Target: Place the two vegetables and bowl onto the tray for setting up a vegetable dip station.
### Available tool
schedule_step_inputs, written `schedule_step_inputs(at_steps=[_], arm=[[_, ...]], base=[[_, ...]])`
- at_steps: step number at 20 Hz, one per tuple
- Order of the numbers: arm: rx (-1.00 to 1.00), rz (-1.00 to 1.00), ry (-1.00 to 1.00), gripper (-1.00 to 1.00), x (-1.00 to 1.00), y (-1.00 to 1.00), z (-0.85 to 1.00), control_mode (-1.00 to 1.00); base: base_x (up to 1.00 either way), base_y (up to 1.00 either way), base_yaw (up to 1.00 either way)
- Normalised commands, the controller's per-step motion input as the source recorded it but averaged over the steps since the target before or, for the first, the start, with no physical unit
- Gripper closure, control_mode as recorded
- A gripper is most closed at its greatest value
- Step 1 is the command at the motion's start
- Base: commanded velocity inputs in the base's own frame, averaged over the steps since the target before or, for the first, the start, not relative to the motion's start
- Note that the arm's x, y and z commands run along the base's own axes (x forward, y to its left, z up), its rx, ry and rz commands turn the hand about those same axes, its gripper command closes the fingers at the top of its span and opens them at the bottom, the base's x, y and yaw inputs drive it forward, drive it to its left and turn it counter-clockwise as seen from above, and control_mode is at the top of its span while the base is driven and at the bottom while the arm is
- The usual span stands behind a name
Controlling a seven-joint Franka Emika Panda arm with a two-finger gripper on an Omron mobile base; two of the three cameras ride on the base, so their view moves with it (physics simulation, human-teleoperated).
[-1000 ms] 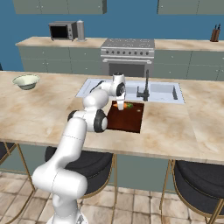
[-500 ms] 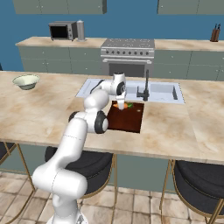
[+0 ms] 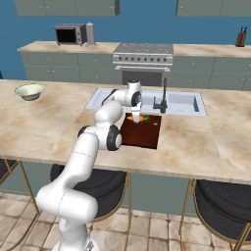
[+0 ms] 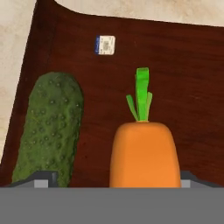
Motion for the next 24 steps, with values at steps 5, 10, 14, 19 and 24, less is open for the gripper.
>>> schedule_step_inputs(at_steps=[5, 10, 14, 19, 24], arm=[[0.0, 0.0, 0.0, -1.0, 0.0, -0.06, 0.02, -1.0], [0.0, 0.0, -0.01, -1.0, 0.0, -0.03, 0.03, -1.0], [0.0, 0.01, 0.0, -1.0, 0.0, 0.0, 0.06, -1.0], [0.0, 0.05, 0.04, -1.0, 0.0, 0.0, 0.12, -1.0], [0.0, 0.07, 0.01, -1.0, -0.04, 0.0, 0.08, -1.0]], base=[[0.0, 0.0, 0.0], [0.0, 0.0, 0.0], [0.0, 0.0, 0.0], [0.0, 0.0, 0.0], [0.0, 0.0, 0.0]])
